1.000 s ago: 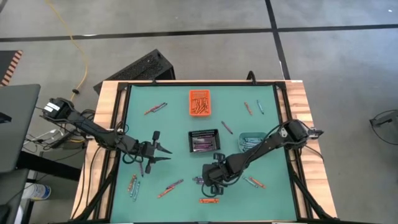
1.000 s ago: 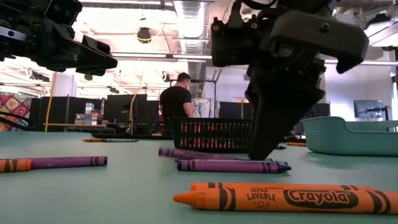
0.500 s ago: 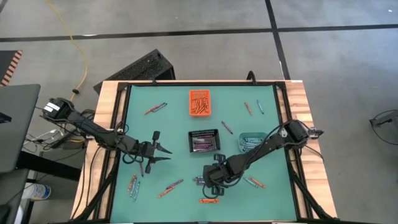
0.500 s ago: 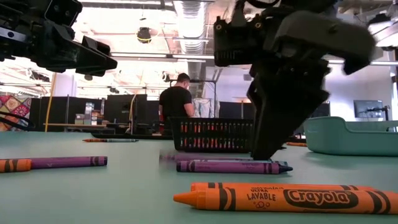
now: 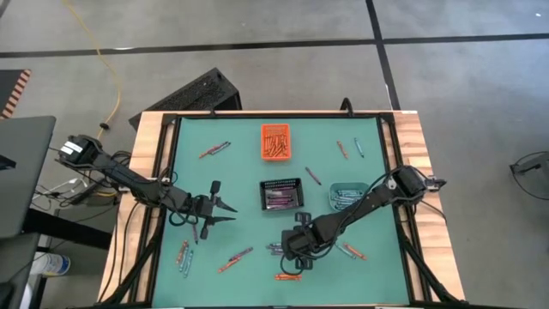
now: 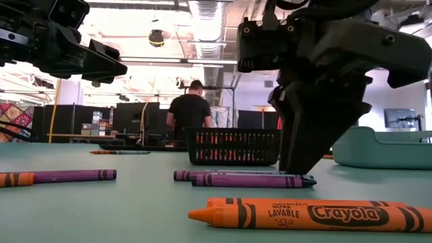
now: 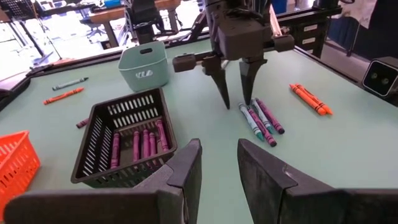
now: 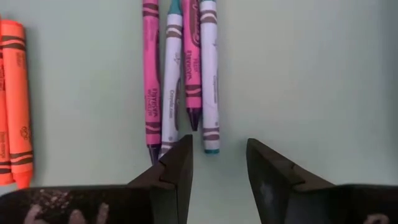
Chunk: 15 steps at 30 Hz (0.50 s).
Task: Sort crayons
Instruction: Put the blue crayon into the green bin
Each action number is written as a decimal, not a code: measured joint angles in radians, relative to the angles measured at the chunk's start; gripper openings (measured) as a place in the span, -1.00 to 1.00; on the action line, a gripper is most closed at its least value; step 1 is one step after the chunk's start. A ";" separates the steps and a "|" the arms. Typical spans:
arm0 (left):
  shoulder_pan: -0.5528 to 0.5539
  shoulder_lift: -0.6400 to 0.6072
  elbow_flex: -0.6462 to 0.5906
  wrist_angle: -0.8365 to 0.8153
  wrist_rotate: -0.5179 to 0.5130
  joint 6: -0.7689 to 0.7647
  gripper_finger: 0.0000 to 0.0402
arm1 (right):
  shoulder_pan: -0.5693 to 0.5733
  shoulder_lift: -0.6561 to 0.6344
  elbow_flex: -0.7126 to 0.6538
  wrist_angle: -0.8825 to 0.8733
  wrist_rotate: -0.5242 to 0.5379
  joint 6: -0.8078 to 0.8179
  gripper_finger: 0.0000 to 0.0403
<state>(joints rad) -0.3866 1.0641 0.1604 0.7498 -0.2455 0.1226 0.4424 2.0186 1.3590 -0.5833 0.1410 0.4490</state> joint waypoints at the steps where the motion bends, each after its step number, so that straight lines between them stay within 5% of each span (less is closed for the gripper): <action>1: 0.000 0.000 0.000 0.000 0.000 0.000 -0.53 | 0.000 0.000 0.000 0.003 -0.001 -0.010 -0.28; 15: 0.000 0.000 0.000 -0.008 0.000 0.000 -0.53 | 0.000 0.000 0.000 0.022 -0.008 -0.066 -0.32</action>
<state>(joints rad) -0.3866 1.0641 0.1604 0.7414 -0.2459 0.1230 0.4428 2.0182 1.3590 -0.5610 0.1333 0.3828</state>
